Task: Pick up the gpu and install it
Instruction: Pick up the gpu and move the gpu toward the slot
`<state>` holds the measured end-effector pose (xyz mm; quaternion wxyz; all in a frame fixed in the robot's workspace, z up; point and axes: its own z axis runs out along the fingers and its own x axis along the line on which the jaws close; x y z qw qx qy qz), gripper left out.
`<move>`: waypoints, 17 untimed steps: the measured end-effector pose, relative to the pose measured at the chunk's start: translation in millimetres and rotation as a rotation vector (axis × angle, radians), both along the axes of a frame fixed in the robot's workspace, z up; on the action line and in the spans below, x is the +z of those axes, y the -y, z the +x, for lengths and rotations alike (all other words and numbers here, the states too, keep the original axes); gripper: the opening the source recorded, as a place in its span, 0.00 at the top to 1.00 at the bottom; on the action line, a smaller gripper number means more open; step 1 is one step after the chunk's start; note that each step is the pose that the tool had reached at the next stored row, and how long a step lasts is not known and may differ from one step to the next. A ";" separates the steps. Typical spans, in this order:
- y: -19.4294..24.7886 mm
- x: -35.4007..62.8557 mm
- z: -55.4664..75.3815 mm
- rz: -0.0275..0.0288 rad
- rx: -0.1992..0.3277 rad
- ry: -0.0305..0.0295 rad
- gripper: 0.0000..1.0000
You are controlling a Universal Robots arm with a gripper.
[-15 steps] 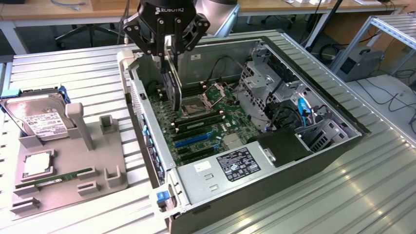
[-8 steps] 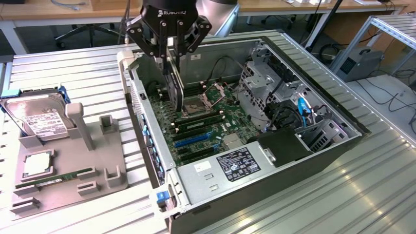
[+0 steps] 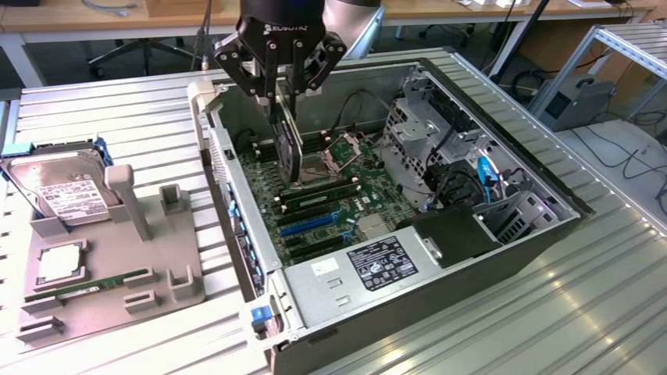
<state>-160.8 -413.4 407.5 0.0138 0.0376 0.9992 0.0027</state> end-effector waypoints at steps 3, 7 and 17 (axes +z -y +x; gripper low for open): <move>0.0 -0.5 0.3 0.0000 0.000 0.0000 0.73; 0.0 -1.3 0.4 -0.0001 0.000 -0.0001 0.73; 0.0 -4.0 0.9 0.0001 0.000 0.0000 0.73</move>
